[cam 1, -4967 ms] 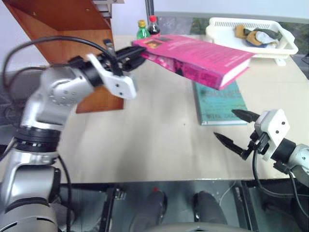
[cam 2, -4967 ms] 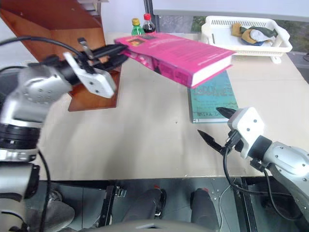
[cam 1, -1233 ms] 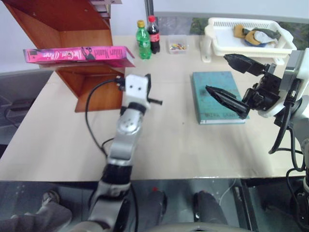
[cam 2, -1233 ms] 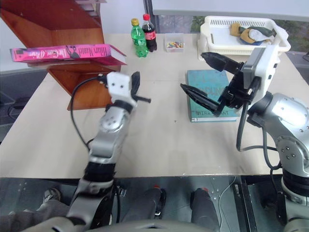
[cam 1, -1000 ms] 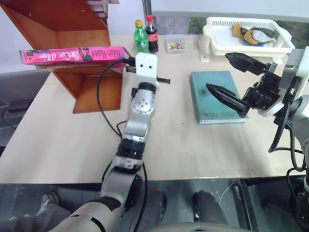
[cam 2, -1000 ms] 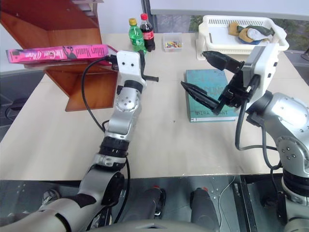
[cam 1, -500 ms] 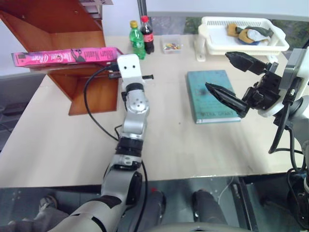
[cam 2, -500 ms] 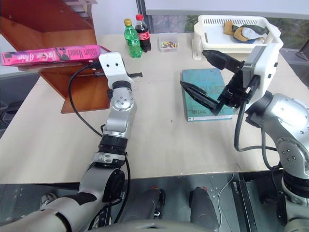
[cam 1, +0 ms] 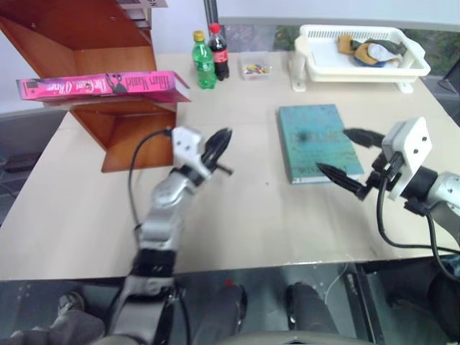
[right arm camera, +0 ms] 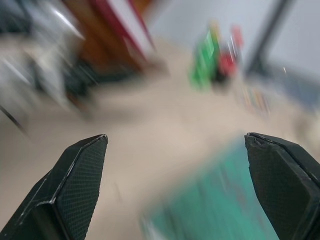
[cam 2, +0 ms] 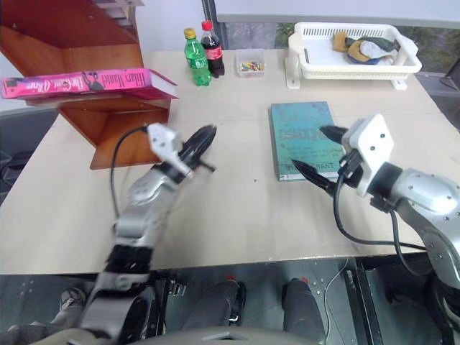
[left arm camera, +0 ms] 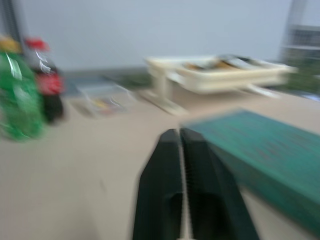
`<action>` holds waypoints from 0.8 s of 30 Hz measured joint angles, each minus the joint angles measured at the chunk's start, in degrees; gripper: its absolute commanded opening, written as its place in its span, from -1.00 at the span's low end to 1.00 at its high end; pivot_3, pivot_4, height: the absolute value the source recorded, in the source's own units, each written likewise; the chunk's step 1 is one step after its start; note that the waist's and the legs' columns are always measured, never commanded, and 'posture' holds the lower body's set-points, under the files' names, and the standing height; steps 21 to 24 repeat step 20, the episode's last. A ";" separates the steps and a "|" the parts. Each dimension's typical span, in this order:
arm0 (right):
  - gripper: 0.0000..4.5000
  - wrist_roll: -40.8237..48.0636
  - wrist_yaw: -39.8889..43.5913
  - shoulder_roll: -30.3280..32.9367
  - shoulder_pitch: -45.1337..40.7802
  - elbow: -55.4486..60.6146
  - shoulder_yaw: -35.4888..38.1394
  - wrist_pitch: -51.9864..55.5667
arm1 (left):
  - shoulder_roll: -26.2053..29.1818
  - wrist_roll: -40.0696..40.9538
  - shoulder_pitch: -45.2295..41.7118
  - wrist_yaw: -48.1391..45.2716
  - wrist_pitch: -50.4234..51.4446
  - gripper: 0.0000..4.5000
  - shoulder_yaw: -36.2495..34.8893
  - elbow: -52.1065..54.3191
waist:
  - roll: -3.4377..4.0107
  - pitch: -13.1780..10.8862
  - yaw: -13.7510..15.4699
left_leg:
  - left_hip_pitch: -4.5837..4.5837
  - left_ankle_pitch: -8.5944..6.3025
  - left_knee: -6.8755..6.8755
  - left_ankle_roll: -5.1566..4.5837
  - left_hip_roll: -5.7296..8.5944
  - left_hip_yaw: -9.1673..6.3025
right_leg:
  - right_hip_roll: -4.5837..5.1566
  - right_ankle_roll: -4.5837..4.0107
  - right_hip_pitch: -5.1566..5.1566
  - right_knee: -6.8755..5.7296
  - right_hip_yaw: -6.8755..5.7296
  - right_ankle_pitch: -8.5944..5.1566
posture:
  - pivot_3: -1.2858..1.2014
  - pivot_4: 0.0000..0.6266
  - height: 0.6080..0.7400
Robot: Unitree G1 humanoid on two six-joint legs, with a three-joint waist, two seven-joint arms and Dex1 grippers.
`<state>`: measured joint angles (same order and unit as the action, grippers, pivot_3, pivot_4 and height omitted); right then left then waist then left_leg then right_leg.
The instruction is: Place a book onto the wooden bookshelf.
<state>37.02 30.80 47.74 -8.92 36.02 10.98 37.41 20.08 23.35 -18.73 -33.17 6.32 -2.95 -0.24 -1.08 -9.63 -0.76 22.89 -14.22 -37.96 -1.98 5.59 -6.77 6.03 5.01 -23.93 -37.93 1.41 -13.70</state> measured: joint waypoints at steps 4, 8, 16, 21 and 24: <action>1.00 -0.59 0.22 0.63 6.10 0.38 3.63 0.98 | 6.53 5.20 4.51 -5.15 5.99 0.71 -3.96 4.72 | 0.02 -0.01 0.83 | -0.06 -0.15 -0.07 -0.25 0.01 -0.14 | 0.00 0.01 0.19 0.04 -0.12 0.01 | 0.03 -0.52 1.00; 1.00 -0.92 0.97 0.73 17.35 2.58 10.56 2.60 | 15.28 8.26 14.59 -10.78 10.00 0.99 -9.84 8.90 | 0.05 0.01 1.08 | -0.16 -0.17 0.06 -0.26 0.00 -0.12 | 0.00 0.00 0.21 0.09 -0.08 -0.01 | 0.03 -0.52 1.00; 1.00 -2.51 2.55 0.51 28.97 6.20 22.29 4.74 | 23.76 11.78 28.33 -19.80 13.47 0.99 -20.85 12.64 | 0.10 0.00 1.64 | -0.25 -0.17 0.09 -0.27 -0.12 -0.11 | 0.01 0.01 0.34 0.26 -0.17 -0.02 | 0.03 -0.52 1.00; 1.00 -2.51 3.66 0.54 29.90 6.25 23.90 4.96 | 24.57 12.87 29.46 -20.98 14.58 0.99 -23.22 13.01 | 0.10 0.00 1.62 | -0.24 -0.16 0.07 -0.27 -0.19 -0.11 | 0.00 0.01 0.34 0.26 -0.20 -0.02 | 0.03 -0.52 1.00; 1.00 -2.51 3.66 0.54 29.90 6.25 23.90 4.96 | 24.57 12.87 29.46 -20.98 14.58 0.99 -23.22 13.01 | 0.10 0.00 1.62 | -0.24 -0.16 0.07 -0.27 -0.19 -0.11 | 0.00 0.01 0.34 0.26 -0.20 -0.02 | 0.03 -0.52 1.00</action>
